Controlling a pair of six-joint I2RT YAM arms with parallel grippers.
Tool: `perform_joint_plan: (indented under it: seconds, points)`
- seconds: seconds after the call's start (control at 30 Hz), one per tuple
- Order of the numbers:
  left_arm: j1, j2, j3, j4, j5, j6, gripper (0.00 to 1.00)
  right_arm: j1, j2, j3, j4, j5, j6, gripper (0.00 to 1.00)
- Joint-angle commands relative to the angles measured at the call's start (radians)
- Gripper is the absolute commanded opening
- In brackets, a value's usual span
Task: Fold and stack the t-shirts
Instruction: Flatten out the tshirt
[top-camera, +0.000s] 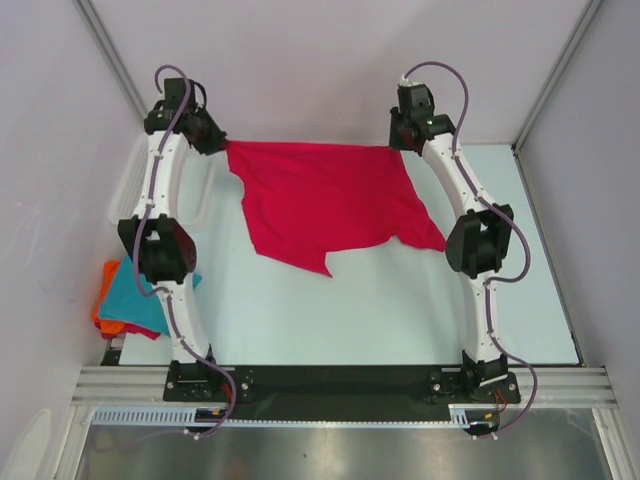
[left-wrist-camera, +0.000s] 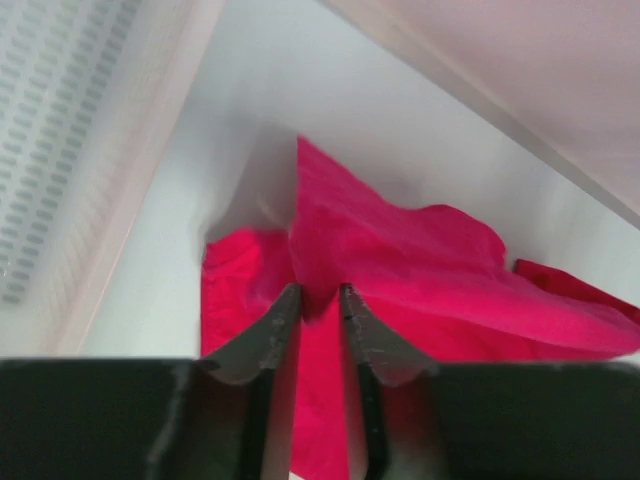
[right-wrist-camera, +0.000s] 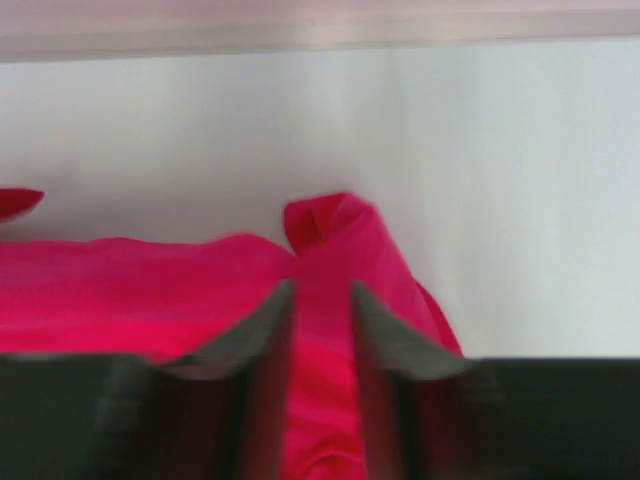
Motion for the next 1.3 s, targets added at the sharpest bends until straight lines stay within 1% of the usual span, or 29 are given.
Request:
perform_joint_plan:
  seconds: [0.0,0.03,0.07,0.1,0.13,0.17,0.2,0.23,0.27,0.3,0.33,0.4,0.43,0.47,0.5,0.57,0.6,0.73,0.87,0.9,1.1,1.27]
  points:
    - [0.02,0.006,-0.058,0.024,0.003,0.014,0.33,-0.029,0.021,-0.067,-0.02,-0.001,-0.002,0.44]
    - [0.016,-0.005,-0.102,0.03,0.001,0.017,0.37,-0.029,0.006,-0.09,-0.009,-0.018,0.001,0.45]
    - [0.007,-0.031,-0.128,0.046,0.001,0.026,0.43,-0.029,-0.006,-0.124,0.0,-0.022,0.006,0.46]
    - [0.001,-0.046,-0.159,0.056,-0.005,0.028,0.45,-0.029,-0.023,-0.191,0.014,-0.028,0.011,0.47]
    - [-0.01,-0.063,-0.223,0.066,-0.017,0.034,0.49,-0.029,-0.058,-0.233,0.049,-0.039,0.02,0.51]
    - [-0.016,-0.101,-0.258,0.09,-0.022,0.04,0.52,-0.029,-0.08,-0.268,0.066,-0.045,0.024,0.52]
    - [-0.02,-0.12,-0.295,0.102,-0.025,0.043,0.53,-0.029,-0.098,-0.299,0.094,-0.051,0.031,0.53]
    - [-0.02,-0.141,-0.365,0.125,-0.03,0.046,0.54,-0.029,-0.117,-0.366,0.105,-0.064,0.035,0.53]
    - [-0.052,-0.184,-0.404,0.135,-0.027,0.051,0.54,-0.029,-0.161,-0.394,0.111,-0.065,0.047,0.53]
    - [-0.062,-0.209,-0.444,0.147,-0.027,0.054,0.54,-0.028,-0.18,-0.432,0.118,-0.071,0.052,0.53]
    - [-0.082,-0.235,-0.531,0.162,-0.02,0.058,0.54,-0.025,-0.209,-0.507,0.147,-0.085,0.057,0.53]
    - [-0.106,-0.324,-0.631,0.217,-0.016,0.062,0.54,-0.017,-0.287,-0.595,0.189,-0.097,0.07,0.52]
    - [-0.134,-0.355,-0.735,0.26,-0.016,0.06,0.54,-0.013,-0.312,-0.632,0.2,-0.097,0.074,0.52]
    - [-0.146,-0.413,-0.787,0.28,-0.005,0.052,0.54,-0.008,-0.335,-0.709,0.21,-0.096,0.078,0.52]
    - [-0.157,-0.441,-0.887,0.302,0.006,0.048,0.54,0.0,-0.383,-0.744,0.227,-0.093,0.084,0.52]
    - [-0.191,-0.513,-0.975,0.352,0.019,0.034,0.54,0.01,-0.428,-0.834,0.241,-0.087,0.087,0.51]
    - [-0.204,-0.536,-1.045,0.363,0.015,0.031,0.54,0.014,-0.466,-0.862,0.244,-0.078,0.089,0.51]
    - [-0.255,-0.655,-1.174,0.402,0.01,0.014,0.54,0.029,-0.557,-0.968,0.244,-0.058,0.097,0.5]
    - [-0.299,-0.703,-1.269,0.448,0.004,-0.001,0.54,0.037,-0.628,-1.072,0.266,-0.062,0.121,0.5]
    - [-0.318,-0.705,-1.306,0.48,0.006,-0.007,0.54,0.038,-0.635,-1.086,0.267,-0.061,0.126,0.5]
    - [-0.379,-0.628,-1.398,0.619,0.038,-0.014,0.54,0.044,-0.62,-1.11,0.25,-0.047,0.133,0.49]
    - [-0.381,-0.582,-1.441,0.722,0.079,-0.021,0.54,0.044,-0.617,-1.123,0.243,-0.024,0.124,0.5]
